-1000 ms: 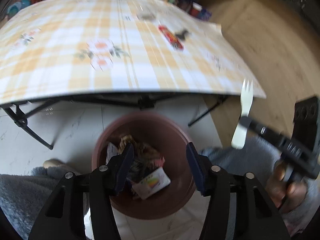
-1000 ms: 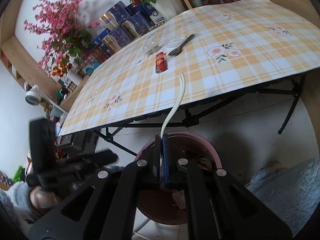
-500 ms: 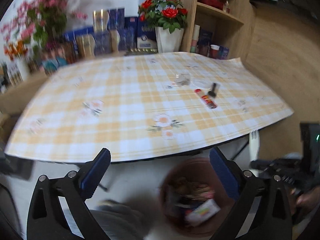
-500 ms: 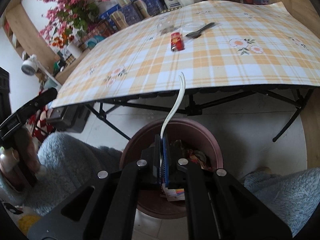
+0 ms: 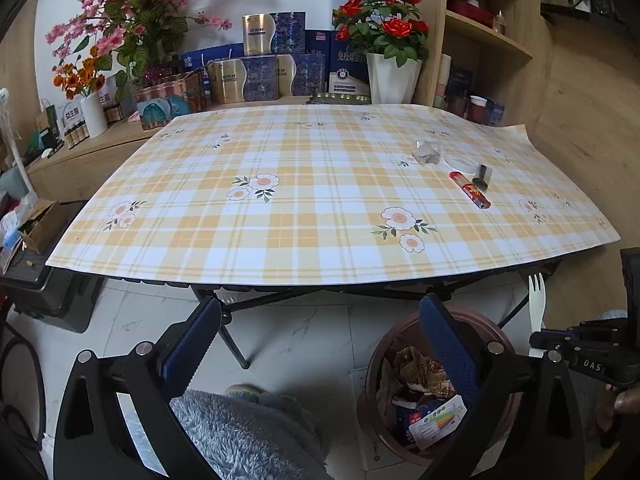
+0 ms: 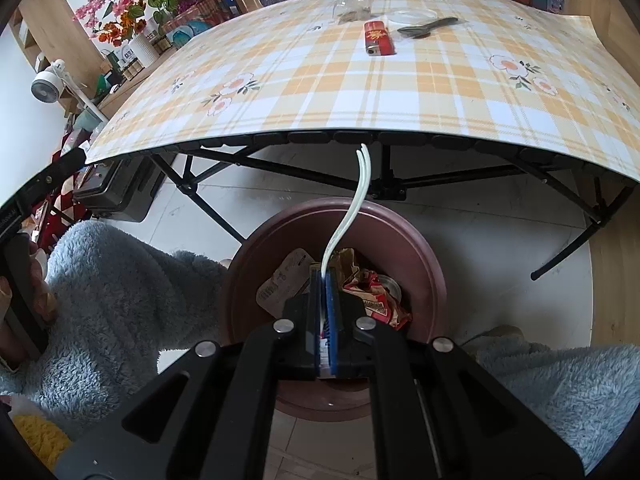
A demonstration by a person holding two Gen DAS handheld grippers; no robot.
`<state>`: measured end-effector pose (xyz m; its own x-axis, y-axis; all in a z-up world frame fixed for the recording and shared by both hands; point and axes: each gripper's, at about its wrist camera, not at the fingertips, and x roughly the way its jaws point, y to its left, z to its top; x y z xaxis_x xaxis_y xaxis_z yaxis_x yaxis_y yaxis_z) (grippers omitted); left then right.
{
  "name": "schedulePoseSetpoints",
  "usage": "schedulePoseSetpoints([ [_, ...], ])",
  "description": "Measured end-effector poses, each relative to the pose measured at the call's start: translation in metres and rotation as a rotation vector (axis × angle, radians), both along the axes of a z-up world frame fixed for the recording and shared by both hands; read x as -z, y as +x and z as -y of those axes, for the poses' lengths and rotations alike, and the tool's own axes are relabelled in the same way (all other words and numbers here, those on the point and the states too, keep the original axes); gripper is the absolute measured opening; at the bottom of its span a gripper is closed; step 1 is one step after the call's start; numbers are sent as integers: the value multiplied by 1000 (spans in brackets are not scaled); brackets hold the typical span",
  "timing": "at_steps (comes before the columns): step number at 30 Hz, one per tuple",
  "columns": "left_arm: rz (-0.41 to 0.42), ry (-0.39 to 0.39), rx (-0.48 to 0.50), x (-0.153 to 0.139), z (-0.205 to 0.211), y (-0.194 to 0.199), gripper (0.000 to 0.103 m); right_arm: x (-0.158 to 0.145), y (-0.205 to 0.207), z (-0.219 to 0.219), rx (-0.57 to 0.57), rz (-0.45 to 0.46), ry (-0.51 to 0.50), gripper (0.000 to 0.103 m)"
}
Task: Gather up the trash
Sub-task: 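Lower the right gripper into the bin and open it to drop the fork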
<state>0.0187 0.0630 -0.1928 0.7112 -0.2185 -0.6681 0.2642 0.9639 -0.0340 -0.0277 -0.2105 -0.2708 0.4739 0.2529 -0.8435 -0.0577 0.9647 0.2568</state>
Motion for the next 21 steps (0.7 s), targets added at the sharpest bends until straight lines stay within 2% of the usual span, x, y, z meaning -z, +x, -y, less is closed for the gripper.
schedulePoseSetpoints([
  [9, 12, 9, 9, -1, 2, -4, 97, 4, 1, -1, -8, -23, -8, 7],
  [21, -15, -9, -24, 1, -3, 0, 97, 16, 5, -7, -29, -79, -17, 7],
])
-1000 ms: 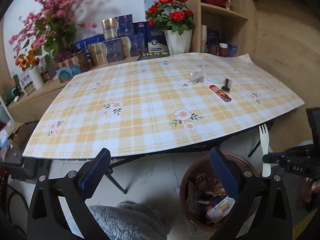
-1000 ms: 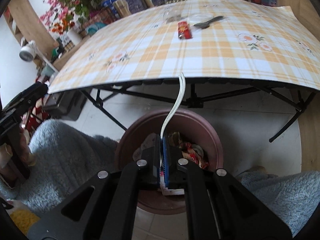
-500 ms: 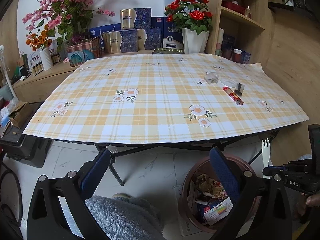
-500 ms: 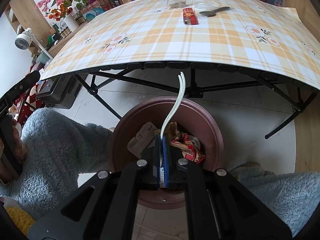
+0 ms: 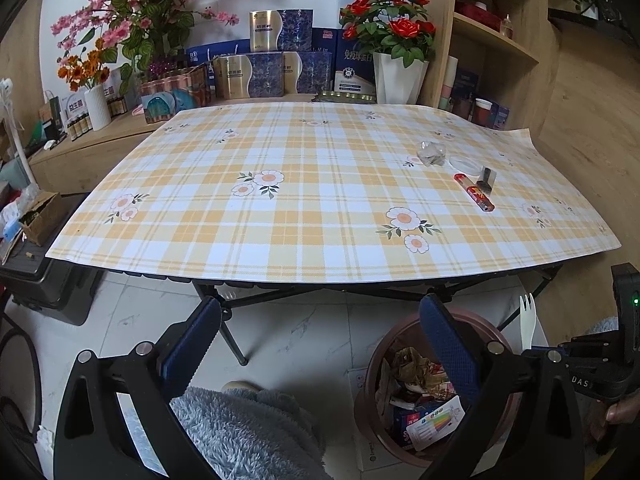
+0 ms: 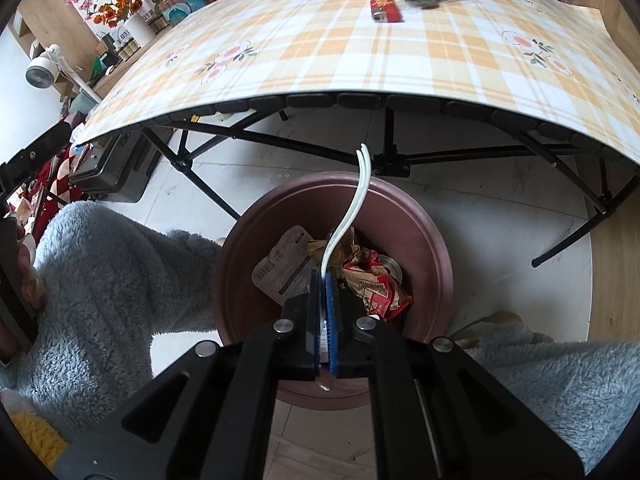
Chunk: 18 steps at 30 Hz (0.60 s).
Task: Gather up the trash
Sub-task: 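Lower the right gripper into the bin and open it to drop the fork, then raise both tools back over the table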
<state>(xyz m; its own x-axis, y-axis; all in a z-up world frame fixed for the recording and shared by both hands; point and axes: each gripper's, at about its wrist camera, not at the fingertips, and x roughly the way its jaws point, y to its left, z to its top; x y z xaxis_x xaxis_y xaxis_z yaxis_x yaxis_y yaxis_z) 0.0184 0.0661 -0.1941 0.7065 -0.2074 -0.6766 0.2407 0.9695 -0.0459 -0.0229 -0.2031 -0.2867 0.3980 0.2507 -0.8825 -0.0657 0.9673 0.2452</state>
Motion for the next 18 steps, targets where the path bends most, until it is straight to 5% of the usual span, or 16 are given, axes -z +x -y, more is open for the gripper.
schedulePoseSetpoints([
  [7, -6, -8, -9, 0, -3, 2, 97, 7, 3, -1, 1, -36, -26, 10],
  [9, -8, -13, -13, 1, -4, 2, 97, 7, 3, 0, 6, -33, -28, 35],
  [15, -16, -26, -29, 1, -9, 4, 97, -4, 0, 3, 19, 26, -43, 88],
  [18, -21, -32, -36, 1, -11, 5, 97, -9, 1, 10, 59, 53, -63, 96],
])
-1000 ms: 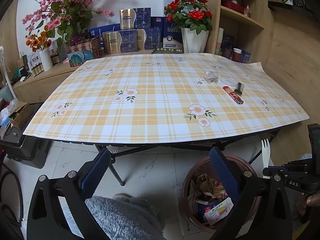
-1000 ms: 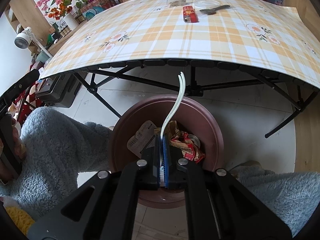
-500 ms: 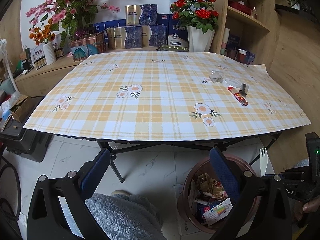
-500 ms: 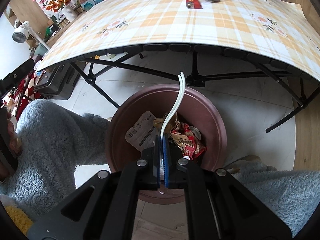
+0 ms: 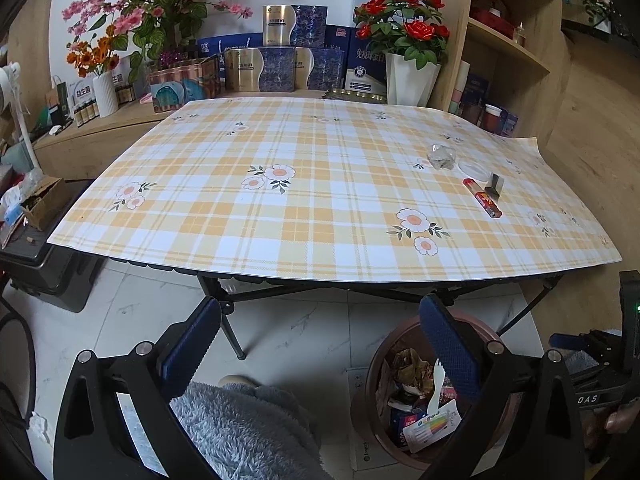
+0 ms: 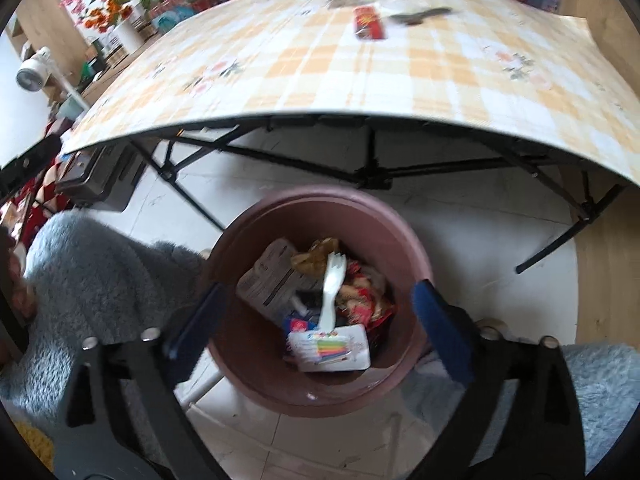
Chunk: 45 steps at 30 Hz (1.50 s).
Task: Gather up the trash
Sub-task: 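Raise both tools back over the table, then reach the left gripper to the red snack tube and close on it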
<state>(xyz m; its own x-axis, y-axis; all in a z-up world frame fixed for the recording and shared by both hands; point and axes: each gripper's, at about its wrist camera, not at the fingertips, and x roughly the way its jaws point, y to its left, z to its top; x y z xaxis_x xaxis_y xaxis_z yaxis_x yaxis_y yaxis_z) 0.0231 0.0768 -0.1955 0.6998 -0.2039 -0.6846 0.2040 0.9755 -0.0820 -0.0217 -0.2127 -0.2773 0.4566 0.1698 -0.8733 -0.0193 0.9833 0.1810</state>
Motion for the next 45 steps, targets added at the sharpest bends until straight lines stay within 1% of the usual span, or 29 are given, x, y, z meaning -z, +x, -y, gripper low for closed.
schedulePoseSetpoints([
  [1, -1, -2, -3, 0, -1, 0, 97, -3, 0, 4, 24, 13, -7, 97],
  [5, -9, -4, -11, 1, -2, 1, 97, -14, 0, 18, 74, 52, 23, 97],
  [10, -19, -1, -16, 2, -2, 3, 97, -35, 1, 37, 115, 138, 42, 97],
  [16, -33, 30, -47, 3, 1, 8, 97, -53, 7, 68, 168, 226, 49, 97],
  [19, -39, 46, -42, 1, 8, 14, 97, -58, 6, 82, 171, 294, 30, 97],
  [21, -35, 42, -22, -2, 16, 18, 97, -63, 7, 91, 188, 341, 3, 97],
  [23, -35, 40, 6, -5, 27, 23, 97, -64, 10, 101, 206, 366, 6, 97],
  [26, -62, 28, 70, -9, 58, 37, 97, -61, 11, 113, 290, 398, -12, 97],
  [28, -70, 16, 103, -11, 79, 44, 97, -58, 11, 120, 306, 422, 26, 97],
  [30, -77, 9, 149, -13, 107, 53, 97, -55, 14, 122, 319, 411, 39, 97],
  [32, -79, 16, 194, -14, 133, 61, 95, -55, 17, 122, 347, 410, -4, 97],
  [33, -79, 19, 223, -14, 148, 67, 93, -55, 19, 123, 356, 410, -5, 97],
  [35, -86, 20, 264, -14, 173, 77, 87, -52, 21, 125, 356, 397, 25, 97],
  [37, -110, 8, 292, -10, 196, 92, 75, -50, 22, 126, 360, 392, 34, 97],
  [38, -124, 3, 305, -7, 208, 100, 73, -50, 22, 125, 357, 394, 29, 97],
  [40, -138, -3, 310, -3, 222, 112, 59, -50, 23, 124, 342, 400, 35, 97],
  [43, -176, -29, 299, 5, 239, 133, 51, -48, 25, 125, 328, 395, 61, 97],
  [45, -185, -18, 295, 10, 251, 143, 48, -46, 27, 129, 324, 387, 94, 97],
])
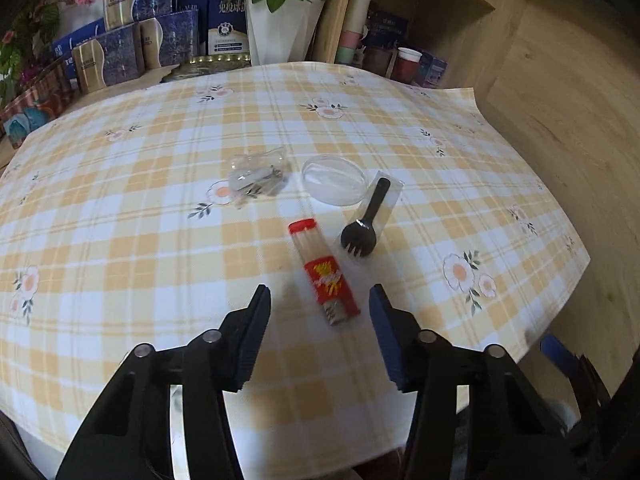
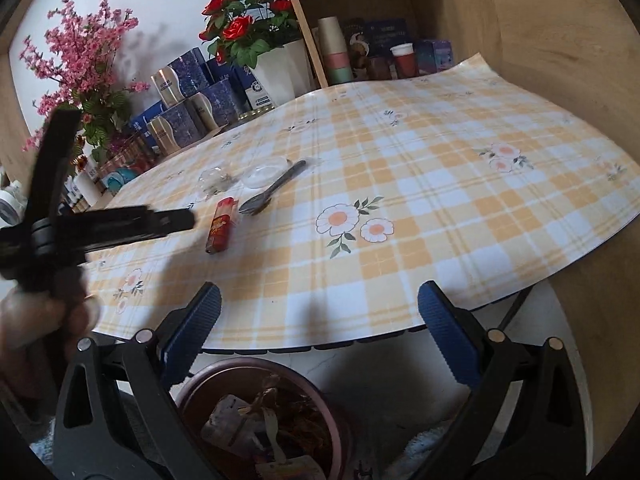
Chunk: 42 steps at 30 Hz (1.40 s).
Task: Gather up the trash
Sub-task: 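Reach the left gripper to the red snack tube and close on it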
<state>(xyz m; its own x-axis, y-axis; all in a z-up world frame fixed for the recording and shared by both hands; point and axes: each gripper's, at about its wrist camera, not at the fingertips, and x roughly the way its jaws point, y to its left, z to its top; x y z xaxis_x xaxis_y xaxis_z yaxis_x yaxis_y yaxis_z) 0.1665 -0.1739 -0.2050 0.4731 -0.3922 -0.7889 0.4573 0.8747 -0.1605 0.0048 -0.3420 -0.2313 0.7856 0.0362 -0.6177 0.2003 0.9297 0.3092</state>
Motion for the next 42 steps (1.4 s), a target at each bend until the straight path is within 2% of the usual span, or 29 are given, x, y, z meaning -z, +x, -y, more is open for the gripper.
schedulePoseSetpoints([
  [3, -12, 28, 16, 8, 14, 9, 43, 2, 1, 7, 5, 2, 37, 97],
  [11, -38, 58, -4, 25, 22, 25, 42, 7, 3, 16, 15, -5, 100, 97],
  [23, 41, 102, 55, 30, 29, 27, 41, 11, 10, 12, 1, -25, 91, 97],
  [25, 41, 103, 49, 29, 26, 28, 27, 11, 11, 10, -3, -26, 82, 97],
  [28, 12, 48, 62, 28, 16, 30, 24, 11, 12, 8, -6, -24, 76, 97],
  [31, 8, 28, 68, 26, 7, 25, 23, 12, 12, 8, -4, -28, 75, 97],
  [36, 30, -76, 43, 3, -28, 12, 23, 11, 11, 8, -1, -25, 66, 97],
  [42, 56, -150, -19, -20, -75, 2, 22, 9, 17, 9, 2, -45, 53, 97],
])
